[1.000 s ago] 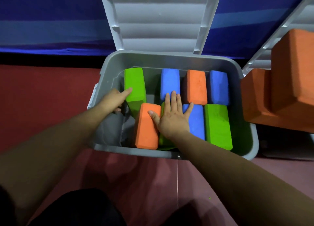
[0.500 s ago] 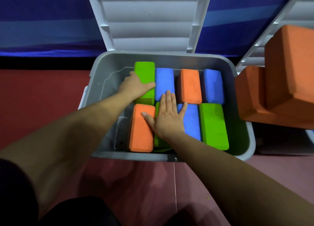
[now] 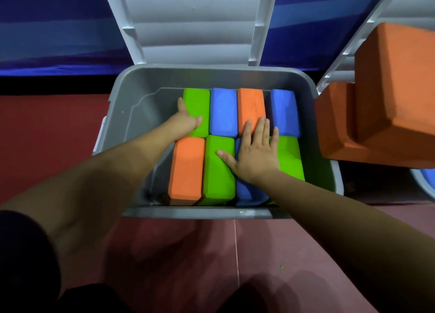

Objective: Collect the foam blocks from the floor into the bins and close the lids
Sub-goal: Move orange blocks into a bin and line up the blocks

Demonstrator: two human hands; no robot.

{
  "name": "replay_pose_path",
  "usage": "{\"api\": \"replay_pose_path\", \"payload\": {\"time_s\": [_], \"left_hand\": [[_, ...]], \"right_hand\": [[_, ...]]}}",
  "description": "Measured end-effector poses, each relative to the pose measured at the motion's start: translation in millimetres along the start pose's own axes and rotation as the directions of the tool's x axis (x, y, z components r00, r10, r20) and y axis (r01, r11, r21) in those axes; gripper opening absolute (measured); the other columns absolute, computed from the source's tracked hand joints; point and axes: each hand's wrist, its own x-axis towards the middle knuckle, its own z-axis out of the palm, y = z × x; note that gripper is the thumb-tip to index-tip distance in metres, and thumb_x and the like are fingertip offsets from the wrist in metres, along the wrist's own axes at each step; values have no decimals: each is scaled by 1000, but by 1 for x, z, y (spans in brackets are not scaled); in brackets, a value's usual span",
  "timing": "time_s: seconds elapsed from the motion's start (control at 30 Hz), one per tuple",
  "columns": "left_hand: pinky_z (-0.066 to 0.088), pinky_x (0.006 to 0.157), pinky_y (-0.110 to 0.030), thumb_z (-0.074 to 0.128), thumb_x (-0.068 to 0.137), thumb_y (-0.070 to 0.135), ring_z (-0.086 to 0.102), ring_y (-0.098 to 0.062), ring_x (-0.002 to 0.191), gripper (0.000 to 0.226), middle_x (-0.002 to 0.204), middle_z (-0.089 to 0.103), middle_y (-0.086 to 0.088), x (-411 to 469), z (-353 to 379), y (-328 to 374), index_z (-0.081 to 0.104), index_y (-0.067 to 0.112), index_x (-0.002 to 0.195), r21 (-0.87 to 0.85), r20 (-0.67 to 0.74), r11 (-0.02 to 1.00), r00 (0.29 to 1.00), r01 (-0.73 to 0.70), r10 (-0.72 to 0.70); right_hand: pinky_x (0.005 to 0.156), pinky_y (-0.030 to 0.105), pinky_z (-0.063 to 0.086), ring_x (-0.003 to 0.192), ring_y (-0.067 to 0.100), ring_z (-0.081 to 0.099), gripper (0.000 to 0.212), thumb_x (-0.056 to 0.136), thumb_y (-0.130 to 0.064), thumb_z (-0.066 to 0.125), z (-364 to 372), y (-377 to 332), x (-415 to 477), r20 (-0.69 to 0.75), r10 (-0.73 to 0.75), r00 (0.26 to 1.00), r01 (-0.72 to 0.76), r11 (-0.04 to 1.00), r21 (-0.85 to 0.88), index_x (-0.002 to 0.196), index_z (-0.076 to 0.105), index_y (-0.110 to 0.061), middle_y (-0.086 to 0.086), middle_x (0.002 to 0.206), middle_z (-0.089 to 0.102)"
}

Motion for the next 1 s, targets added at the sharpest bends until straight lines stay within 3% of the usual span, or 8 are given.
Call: {"api": "replay_pose_path", "payload": {"time_s": [0.17,0.3,0.4,0.47,0.63,0.87,0.93,1.0], "left_hand": [[21,117,-45,48,100,42,22,-44,142,85,158,7,-25,-15,6,2,-8,9,156,141,-69,990,998,7,3],[24,114,-50,41,101,46,25,-43,132,74,148,20,-25,-41,7,-11,10,7,156,443,-153,876,947,-190,283],[7,122,-50,34,100,54,1,-32,151,72,162,1,-18,-68,13,-22,10,17,157,440,-32,823,910,-358,413],[-5,121,-50,24,96,66,-13,-20,151,75,165,-10,-7,-78,25,-24,4,27,158,517,54,749,889,-415,455],[1,120,-55,1,83,80,-5,-21,152,88,165,-3,-11,-77,43,-34,7,32,157,699,-12,596,827,-394,561],[-4,121,-53,14,84,82,-12,-20,151,87,164,-11,-9,-83,28,-21,4,35,156,669,122,627,892,-398,436],[1,121,-52,37,92,70,-3,-22,152,83,165,-5,-10,-89,16,-7,10,27,157,610,167,695,919,-381,358],[16,120,-47,52,95,52,20,-27,149,75,161,18,-15,-95,6,16,26,11,152,474,81,796,919,-376,386]], "right_hand": [[117,53,-12,150,38,-16,110,85,-81,29,-11,2,2,114,-8,993,-6,992,127,156,-2,-3,30,160,-13],[122,38,0,152,28,5,62,99,-29,50,-33,29,0,11,-72,997,55,849,525,150,29,-1,20,163,9],[122,40,-1,153,28,2,64,101,-27,44,-25,57,-7,-147,-17,989,68,935,348,154,19,0,19,163,9],[122,41,-5,153,27,-5,66,105,-37,34,-15,68,-10,-95,42,995,-15,962,271,156,12,-1,18,164,1],[121,45,-7,152,29,-8,60,107,-37,23,5,72,-11,-108,-17,994,40,977,209,157,11,-7,15,165,2],[120,48,-9,152,25,-14,64,106,-45,20,-9,75,-15,99,-43,994,21,976,215,158,4,-13,11,165,-9],[122,45,-7,152,24,-12,67,105,-46,25,-28,78,-19,154,-69,986,26,963,267,158,5,-11,12,165,-6],[122,43,6,152,29,7,66,104,-42,37,-59,78,-24,40,-91,995,71,930,362,154,17,-3,19,162,14]]}}
